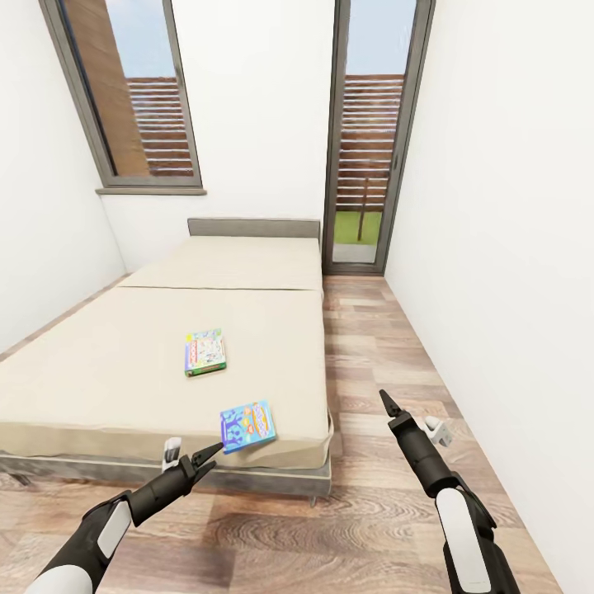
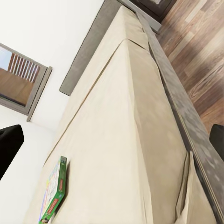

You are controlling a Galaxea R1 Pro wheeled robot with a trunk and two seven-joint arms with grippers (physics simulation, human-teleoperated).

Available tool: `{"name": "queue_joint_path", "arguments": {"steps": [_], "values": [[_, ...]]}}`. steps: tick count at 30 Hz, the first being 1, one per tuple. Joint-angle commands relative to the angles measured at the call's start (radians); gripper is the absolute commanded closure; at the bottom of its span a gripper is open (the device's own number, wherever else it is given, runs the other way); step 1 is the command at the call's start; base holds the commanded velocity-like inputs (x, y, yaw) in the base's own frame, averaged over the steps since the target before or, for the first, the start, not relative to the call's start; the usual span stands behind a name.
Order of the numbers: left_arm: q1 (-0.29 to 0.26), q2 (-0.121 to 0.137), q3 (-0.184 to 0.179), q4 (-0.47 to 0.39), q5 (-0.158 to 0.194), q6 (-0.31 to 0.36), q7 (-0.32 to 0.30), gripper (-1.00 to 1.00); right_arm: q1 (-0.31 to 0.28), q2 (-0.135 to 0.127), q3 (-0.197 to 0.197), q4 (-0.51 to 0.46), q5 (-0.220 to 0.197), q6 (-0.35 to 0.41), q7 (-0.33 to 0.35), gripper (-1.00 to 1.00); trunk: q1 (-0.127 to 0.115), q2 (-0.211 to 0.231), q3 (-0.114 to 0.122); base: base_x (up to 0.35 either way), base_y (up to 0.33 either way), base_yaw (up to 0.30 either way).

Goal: Put all the toys in the child's room - the three board games (two on the bed and one on the table), the two jigsaw puzzles on the table, and the tennis ball on the table - inside the toy box on the table in the child's room.

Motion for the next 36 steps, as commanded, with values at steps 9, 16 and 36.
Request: {"name": "queue_joint_path", "arguments": {"steps": [9,16,36], "values": [[0.0,-0.001,0.001,0.001,0.003,0.009,-0.002,-1.0,-0.001,0.001,-0.004,-0.001,-0.009,0.009,0.004,-1.0,0.0,0.0,-0.001,0.003,0.0,0.0],[0.0,-0.001,0.0,0.001,0.002,0.012,-0.002,-1.0,-0.001,0.001,-0.004,-0.001,-0.009,0.009,0.004,-1.0,0.0,0.0,-0.001,0.0,-0.058,0.0],[0.0,-0.003,-0.002,0.002,-0.002,0.004,-0.002,-1.0,-0.001,0.001,-0.004,-0.001,-0.009,0.009,0.004,-1.0,0.0,0.0,-0.001,0.0,-0.09,0.0]]}}
